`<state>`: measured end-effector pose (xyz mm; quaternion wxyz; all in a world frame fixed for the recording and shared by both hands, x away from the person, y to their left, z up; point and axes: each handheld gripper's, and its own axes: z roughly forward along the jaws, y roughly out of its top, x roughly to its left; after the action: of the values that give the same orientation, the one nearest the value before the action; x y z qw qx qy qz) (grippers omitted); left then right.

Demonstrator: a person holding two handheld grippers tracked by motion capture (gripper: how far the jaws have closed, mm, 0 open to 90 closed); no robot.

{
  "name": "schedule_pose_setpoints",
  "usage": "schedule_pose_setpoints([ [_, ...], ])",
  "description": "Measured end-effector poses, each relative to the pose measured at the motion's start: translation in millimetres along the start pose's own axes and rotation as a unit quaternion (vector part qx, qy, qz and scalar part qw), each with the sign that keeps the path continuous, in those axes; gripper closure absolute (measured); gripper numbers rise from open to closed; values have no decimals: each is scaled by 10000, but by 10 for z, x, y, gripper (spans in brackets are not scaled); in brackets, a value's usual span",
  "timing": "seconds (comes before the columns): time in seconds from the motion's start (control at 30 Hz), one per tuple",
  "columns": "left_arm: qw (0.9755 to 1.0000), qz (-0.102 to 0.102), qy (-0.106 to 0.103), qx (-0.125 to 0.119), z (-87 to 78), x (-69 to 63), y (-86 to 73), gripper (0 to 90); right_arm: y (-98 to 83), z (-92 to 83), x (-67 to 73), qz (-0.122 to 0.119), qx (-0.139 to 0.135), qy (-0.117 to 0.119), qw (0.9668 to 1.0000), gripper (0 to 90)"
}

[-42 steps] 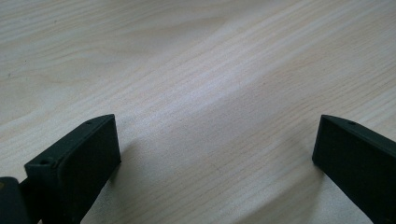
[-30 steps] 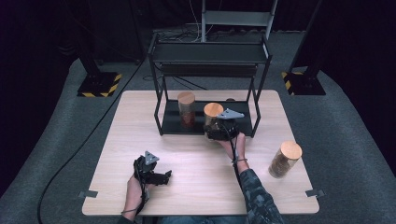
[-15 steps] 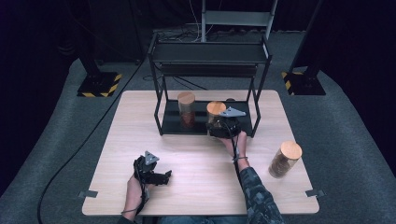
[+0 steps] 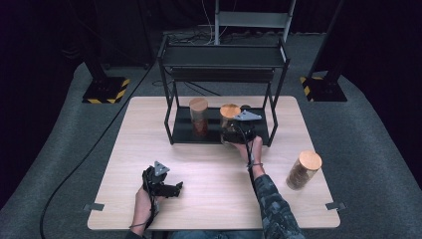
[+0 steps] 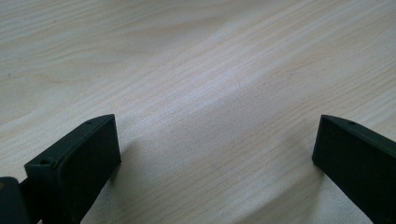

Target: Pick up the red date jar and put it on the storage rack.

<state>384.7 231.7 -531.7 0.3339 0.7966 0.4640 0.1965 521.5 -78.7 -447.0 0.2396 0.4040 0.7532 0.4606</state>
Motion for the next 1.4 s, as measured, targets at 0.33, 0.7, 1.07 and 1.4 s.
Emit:
schedule_pose_setpoints([
  [0.33,10000,0,-2,0,0,0,0,1,47,50,-26,19,25,-40,10000,250],
  [0.7,10000,3,-1,5,-1,1,0,1,108,95,-74,-8,36,-105,9999,250],
  [1.07,10000,3,-1,0,0,1,0,1,158,143,-114,-11,61,-164,9998,250],
  [1.4,10000,4,-1,0,0,1,0,1,186,187,-114,-45,92,-174,9998,250],
])
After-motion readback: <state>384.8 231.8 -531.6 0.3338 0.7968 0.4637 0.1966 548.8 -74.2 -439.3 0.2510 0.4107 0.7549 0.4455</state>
